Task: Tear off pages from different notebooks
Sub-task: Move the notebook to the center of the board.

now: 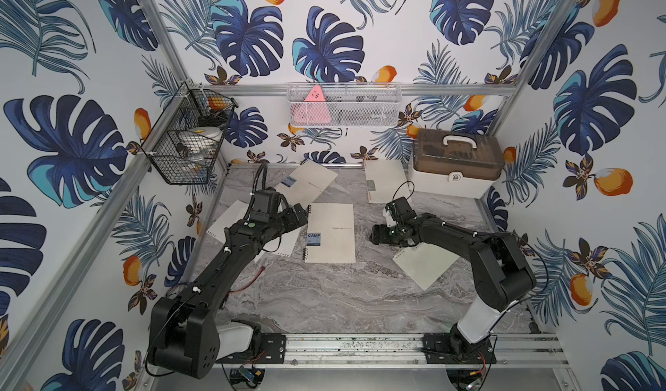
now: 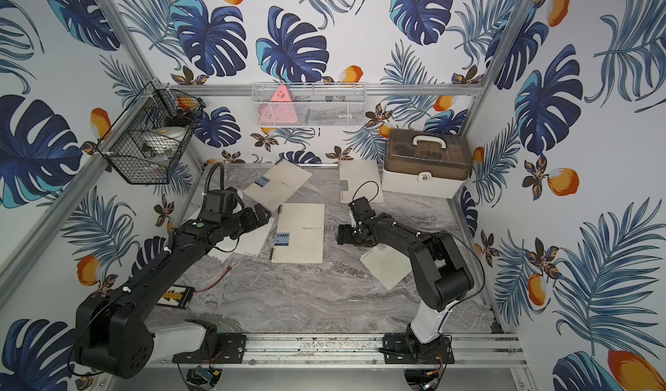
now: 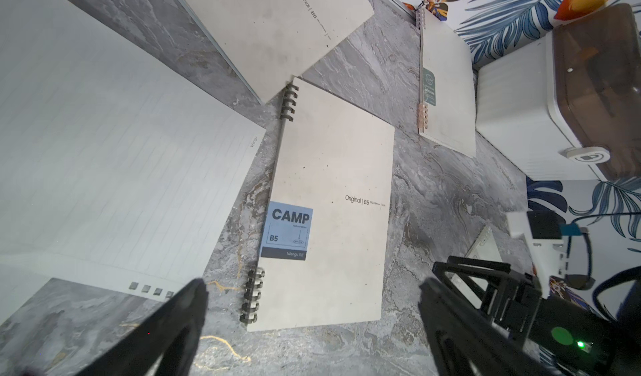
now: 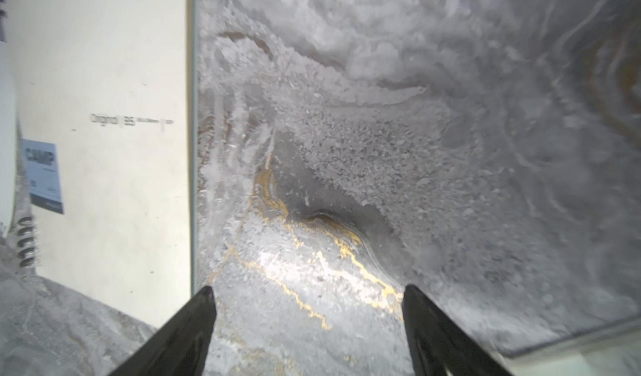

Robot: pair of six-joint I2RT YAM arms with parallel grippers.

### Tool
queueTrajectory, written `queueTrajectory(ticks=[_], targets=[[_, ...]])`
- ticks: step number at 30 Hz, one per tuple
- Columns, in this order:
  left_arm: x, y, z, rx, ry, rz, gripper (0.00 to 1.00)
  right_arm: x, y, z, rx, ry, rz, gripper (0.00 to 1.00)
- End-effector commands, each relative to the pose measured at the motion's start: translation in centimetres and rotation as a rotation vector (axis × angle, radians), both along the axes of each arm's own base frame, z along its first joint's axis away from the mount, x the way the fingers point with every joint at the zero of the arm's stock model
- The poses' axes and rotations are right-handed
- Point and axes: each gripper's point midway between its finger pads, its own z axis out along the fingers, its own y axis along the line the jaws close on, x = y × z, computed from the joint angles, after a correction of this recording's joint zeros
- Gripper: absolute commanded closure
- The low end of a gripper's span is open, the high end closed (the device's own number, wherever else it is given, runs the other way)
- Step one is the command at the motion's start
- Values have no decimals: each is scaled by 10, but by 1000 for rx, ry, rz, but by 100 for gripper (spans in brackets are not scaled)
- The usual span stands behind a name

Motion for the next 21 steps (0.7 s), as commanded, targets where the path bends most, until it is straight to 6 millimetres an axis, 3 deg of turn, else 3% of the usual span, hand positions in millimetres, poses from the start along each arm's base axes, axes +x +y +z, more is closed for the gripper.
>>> queueTrajectory(ticks=[1,3,5,7,10,12,16,21], targets=[[-1,-26,7,-38,-42,-58,1,-8,-21,26,-63,-42,-47,11],[-5,-43,3,-34,-45,-102,1,-17,-44,40,-107,-73,-96,2],[-9,-60,-1,-17,-37,-149,1,-30,-79,43,-152,-70,-179,0],[-14,-76,-6,23,-26,-189,1,-46,-123,36,-149,-25,-303,0],[-19,-101,-8,43,-41,-241,1,-66,-165,19,-83,56,-445,0],[-22,-120,-8,35,-64,-275,1,-74,-174,7,-50,101,-502,0],[-30,-159,-11,50,-88,-357,1,-82,-174,-19,5,185,-537,0],[-38,-182,-19,135,-99,-404,1,-85,-173,-32,23,202,-551,0]])
